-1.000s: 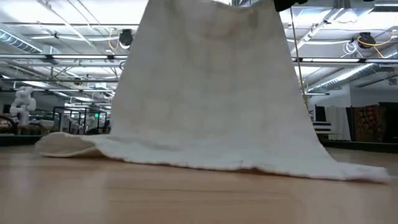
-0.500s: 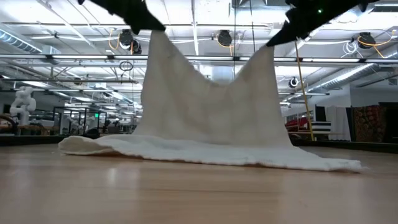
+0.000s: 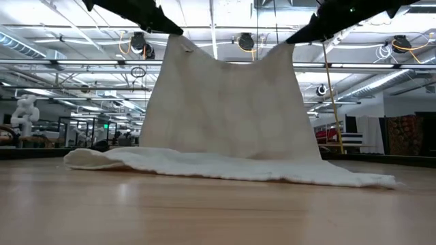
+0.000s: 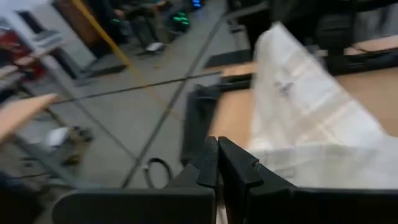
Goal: Roll towel
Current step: Roll the white kitchen towel
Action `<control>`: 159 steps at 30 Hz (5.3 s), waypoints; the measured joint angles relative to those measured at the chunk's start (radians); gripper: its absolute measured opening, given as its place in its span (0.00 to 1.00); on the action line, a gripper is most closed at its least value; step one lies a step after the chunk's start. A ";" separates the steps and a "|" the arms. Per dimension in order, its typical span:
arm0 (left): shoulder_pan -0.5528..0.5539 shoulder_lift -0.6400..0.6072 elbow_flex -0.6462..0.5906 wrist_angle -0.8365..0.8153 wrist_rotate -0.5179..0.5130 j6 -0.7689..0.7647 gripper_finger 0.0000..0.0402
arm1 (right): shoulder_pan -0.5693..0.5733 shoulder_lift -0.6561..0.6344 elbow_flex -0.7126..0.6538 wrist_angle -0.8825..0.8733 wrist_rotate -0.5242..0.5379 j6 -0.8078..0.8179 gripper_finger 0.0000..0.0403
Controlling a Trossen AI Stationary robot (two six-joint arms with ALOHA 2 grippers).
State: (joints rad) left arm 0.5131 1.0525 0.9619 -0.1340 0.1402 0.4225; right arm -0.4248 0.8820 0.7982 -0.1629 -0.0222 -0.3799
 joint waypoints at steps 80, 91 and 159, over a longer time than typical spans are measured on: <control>-1.063 0.250 -0.068 -0.732 -0.561 -0.877 0.04 | -0.136 0.229 0.000 -0.055 -0.009 0.109 0.00; -1.072 0.356 -0.053 -0.619 -0.379 -0.884 0.33 | -0.136 0.229 0.000 -0.076 -0.009 0.136 0.00; -1.081 0.459 -0.034 -0.646 -0.488 -0.695 0.50 | -0.138 0.229 0.000 -0.187 -0.006 0.174 0.00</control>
State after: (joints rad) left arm -0.5682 1.5111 0.9278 -0.7797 -0.3480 -0.2728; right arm -0.5625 1.1110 0.7986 -0.3496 -0.0279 -0.2054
